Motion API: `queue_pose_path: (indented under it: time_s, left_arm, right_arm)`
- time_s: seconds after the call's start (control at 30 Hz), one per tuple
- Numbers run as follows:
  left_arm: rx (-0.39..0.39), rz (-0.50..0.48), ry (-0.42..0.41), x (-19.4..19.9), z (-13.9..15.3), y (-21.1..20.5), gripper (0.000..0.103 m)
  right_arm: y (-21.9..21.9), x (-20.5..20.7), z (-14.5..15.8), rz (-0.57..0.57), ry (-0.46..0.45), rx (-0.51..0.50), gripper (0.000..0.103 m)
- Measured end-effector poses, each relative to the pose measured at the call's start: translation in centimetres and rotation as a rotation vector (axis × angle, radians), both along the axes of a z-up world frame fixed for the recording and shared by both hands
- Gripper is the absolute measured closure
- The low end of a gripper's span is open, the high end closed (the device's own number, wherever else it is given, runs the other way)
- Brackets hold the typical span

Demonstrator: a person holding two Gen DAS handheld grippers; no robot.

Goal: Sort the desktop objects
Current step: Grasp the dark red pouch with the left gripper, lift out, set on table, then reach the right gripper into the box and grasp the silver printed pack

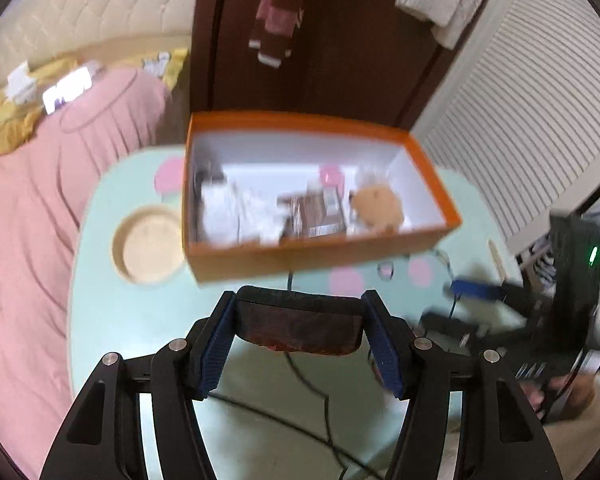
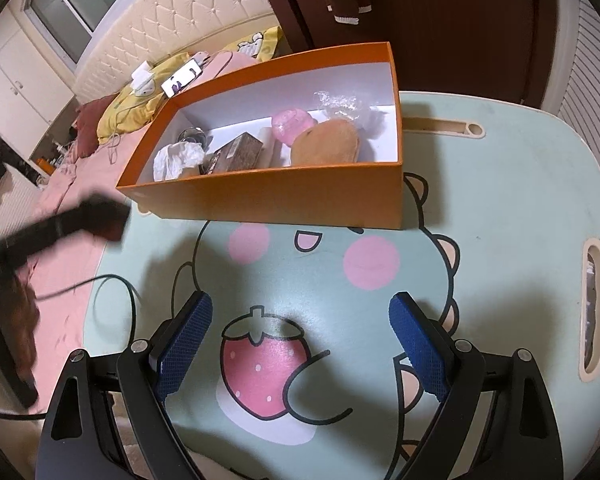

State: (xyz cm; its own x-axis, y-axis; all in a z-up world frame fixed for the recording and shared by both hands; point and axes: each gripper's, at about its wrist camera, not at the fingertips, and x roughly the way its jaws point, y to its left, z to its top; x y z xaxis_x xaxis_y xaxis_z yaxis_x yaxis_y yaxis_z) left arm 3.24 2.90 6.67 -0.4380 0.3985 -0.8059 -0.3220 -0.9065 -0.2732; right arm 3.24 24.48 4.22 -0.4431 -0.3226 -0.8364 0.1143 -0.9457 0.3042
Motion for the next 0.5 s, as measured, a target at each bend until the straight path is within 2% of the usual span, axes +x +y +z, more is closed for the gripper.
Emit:
queue_pose_path:
  time_s: [0.07,0.23,0.43,0.5]
  left_arm:
    - [-0.003,0.013,-0.011,0.3,-1.4,-0.4,0.042]
    - [-0.090,0.034,0.049,0.3,-3.8,0.2,0.042]
    - [-0.084,0.033,0.122,0.6,-4.2,0.4,0.041]
    - [-0.083,0.030,0.161,0.9,-4.0,0.1,0.032]
  right_arm:
    - [0.0,-0.1,0.2,-0.005,0.006,0.008,0.012]
    - [0.8,-0.2,0.8,-0.013,0.022,0.023,0.012]
    - [1.0,0.0,1.7,-0.008,0.033,0.026,0.013]
    - [0.8,-0.2,2.3,0.019,0.026,-0.015,0.022]
